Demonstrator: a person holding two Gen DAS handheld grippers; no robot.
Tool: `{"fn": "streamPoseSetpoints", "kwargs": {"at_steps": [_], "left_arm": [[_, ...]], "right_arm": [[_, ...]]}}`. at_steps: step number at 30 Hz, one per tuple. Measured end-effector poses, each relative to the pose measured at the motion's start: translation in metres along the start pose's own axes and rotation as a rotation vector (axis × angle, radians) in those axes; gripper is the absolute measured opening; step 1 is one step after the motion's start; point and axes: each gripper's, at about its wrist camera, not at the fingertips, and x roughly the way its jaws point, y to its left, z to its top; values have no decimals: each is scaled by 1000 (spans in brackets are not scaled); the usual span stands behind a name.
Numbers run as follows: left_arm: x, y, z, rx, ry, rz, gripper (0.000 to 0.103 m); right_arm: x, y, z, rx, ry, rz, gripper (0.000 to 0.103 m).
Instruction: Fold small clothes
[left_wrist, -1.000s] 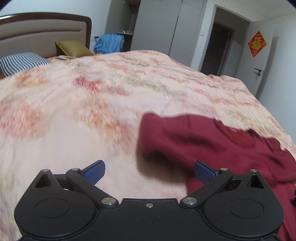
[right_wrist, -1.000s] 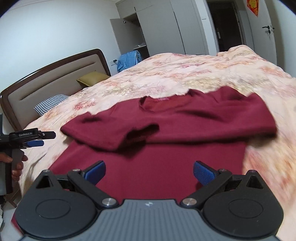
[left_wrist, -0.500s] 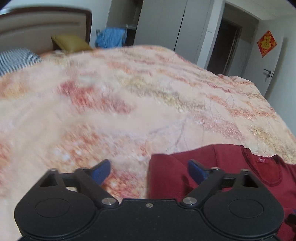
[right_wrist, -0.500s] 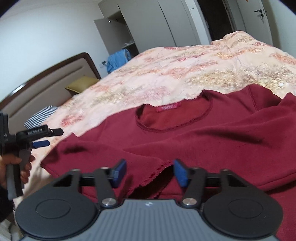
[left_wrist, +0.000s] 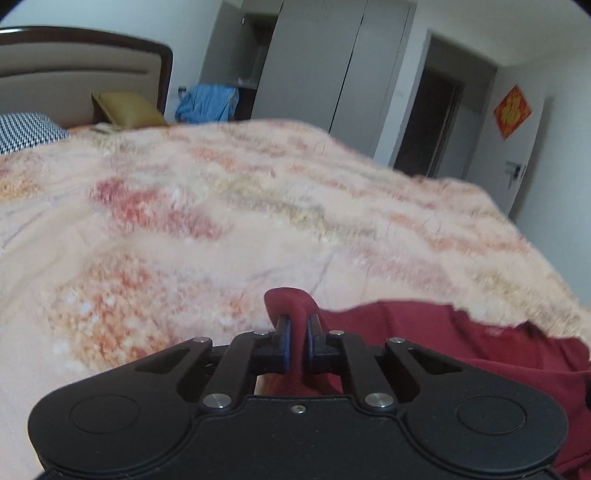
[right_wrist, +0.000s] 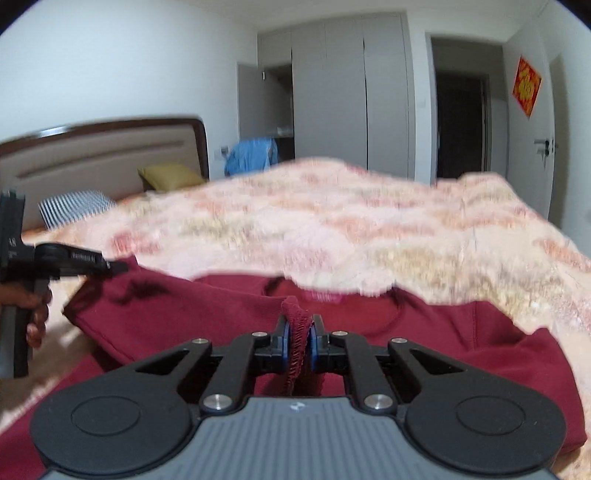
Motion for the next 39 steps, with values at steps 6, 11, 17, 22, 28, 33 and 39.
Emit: {"fn": "streamPoseSetpoints", "kwargs": {"at_steps": [6, 11, 17, 22, 28, 33, 39], "left_arm": [[2, 16, -5, -61, 27, 10, 46], [-23, 18, -7, -4, 20, -3, 70], [-33, 23, -39, 92, 76, 71, 72], [-25, 29, -42, 70, 86, 111, 73], [-52, 21, -39, 85, 94, 163, 100], [-93, 11, -49, 104, 95, 176, 102], [-145, -5, -73, 140, 125, 136, 102]], "right_arm": [[22, -15, -16, 62, 102, -13, 22], [5, -21, -21, 95, 68, -8, 60], [6, -8, -39, -11, 158, -92, 66], [7, -2, -47, -37, 153, -126, 71], [-23, -10, -49, 1, 109, -76, 98], [-67, -17, -56, 9, 105, -66, 103], [-122, -16, -71, 1, 119, -64, 103]]}}
